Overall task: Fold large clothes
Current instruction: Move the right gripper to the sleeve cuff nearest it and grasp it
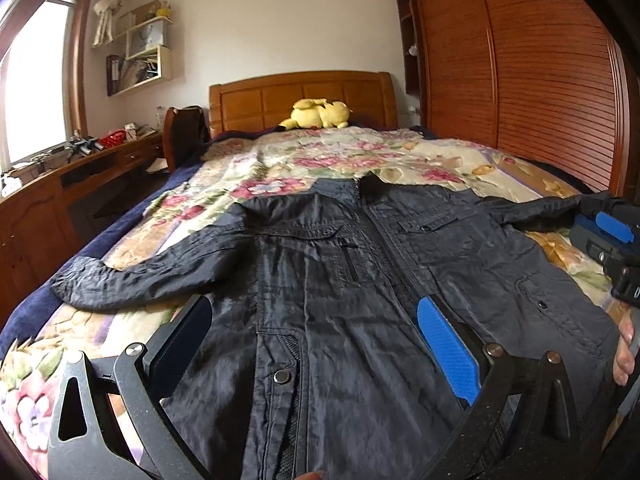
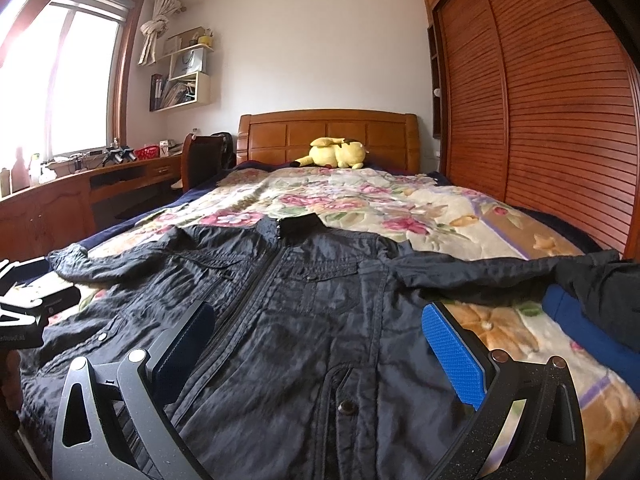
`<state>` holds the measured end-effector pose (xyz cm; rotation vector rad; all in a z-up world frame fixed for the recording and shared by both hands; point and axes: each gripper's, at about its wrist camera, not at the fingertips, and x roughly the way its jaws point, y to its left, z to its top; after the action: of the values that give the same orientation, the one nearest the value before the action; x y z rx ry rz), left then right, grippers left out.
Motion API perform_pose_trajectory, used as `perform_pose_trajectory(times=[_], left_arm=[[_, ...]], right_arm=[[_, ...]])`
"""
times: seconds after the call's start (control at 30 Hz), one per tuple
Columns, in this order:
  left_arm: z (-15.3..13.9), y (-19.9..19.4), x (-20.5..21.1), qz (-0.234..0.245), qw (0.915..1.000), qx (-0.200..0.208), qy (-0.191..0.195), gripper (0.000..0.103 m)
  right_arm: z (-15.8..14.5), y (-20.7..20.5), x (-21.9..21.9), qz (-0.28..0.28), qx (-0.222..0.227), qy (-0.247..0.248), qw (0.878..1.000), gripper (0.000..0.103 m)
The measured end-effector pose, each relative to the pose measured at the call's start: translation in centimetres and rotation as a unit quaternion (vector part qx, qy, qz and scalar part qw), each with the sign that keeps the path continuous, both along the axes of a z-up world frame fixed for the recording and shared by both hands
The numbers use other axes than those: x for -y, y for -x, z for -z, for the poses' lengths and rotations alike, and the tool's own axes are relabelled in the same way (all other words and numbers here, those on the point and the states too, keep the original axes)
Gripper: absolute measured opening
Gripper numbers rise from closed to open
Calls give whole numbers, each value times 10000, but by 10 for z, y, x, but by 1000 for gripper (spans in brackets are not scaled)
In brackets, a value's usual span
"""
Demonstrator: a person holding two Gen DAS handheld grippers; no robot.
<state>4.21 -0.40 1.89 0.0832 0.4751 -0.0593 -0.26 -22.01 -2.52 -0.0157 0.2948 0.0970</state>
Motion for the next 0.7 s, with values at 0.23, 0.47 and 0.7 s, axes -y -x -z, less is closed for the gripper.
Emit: perform_pose_trajectory(times=[0.23,0.47,0.7], left_arm=[[1,-28,10,205,9992,-260,-232,103],[5,-57,27,459,9968,-537,-367,103],[2,-80,39,606,9959,-647,-189,103]], right_arm=[[-5,-19,9,92,-93,-58,9999,103],[-8,-29,9,82,-114,-80,9999,103],[-14,-44,16,182,-134,-124,9997,103]])
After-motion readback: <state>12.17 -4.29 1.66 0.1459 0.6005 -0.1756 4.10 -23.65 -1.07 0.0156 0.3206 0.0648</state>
